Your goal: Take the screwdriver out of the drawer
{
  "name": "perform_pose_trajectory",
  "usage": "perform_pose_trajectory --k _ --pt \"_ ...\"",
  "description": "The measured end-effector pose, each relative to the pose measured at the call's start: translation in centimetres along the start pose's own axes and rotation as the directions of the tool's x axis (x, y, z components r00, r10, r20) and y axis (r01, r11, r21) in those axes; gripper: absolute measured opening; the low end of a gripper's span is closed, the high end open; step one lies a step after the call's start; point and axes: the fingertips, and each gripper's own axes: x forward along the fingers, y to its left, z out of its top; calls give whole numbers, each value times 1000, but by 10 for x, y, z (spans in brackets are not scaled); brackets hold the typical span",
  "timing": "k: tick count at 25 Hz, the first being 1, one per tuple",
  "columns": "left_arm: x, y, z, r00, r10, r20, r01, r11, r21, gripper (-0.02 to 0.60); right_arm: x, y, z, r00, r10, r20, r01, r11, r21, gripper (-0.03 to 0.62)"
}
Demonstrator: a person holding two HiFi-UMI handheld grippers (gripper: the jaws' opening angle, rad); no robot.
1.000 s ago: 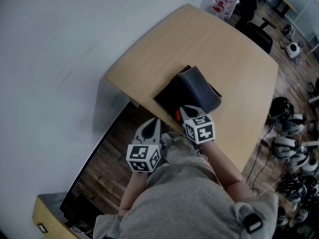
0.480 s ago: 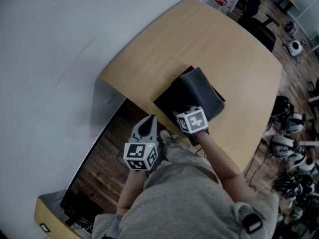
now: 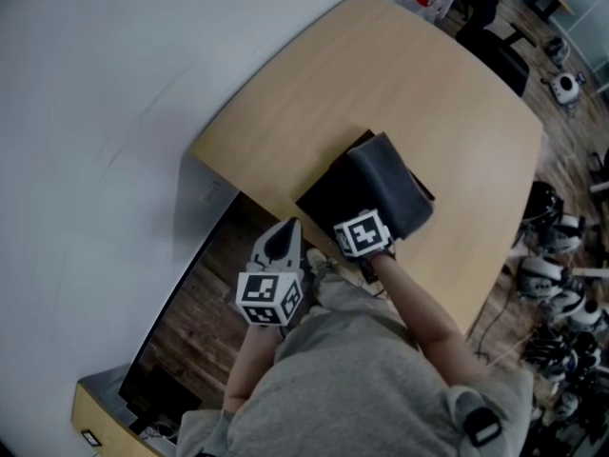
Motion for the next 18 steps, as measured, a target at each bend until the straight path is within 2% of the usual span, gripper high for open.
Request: perform_pose_trajectory --k 4,10,12,18 --pt "3 2 1 1000 1 -1 -1 1000 -5 0 0 -3 -1 1000 -16 0 16 1000 -7 126" --pt "2 -1 -2 1000 -10 -4 10 1000 -5 0 2 5 3 1000 0 31 0 1000 0 85" --pt "1 -3 -2 1000 -15 -3 15 1000 -2 0 1 3 3 999 -17 36 17 1000 -9 60" --pt "-6 -8 -2 1000 -15 5 15 1000 3 0 -8 -6 5 996 -57 69 59 998 -28 58"
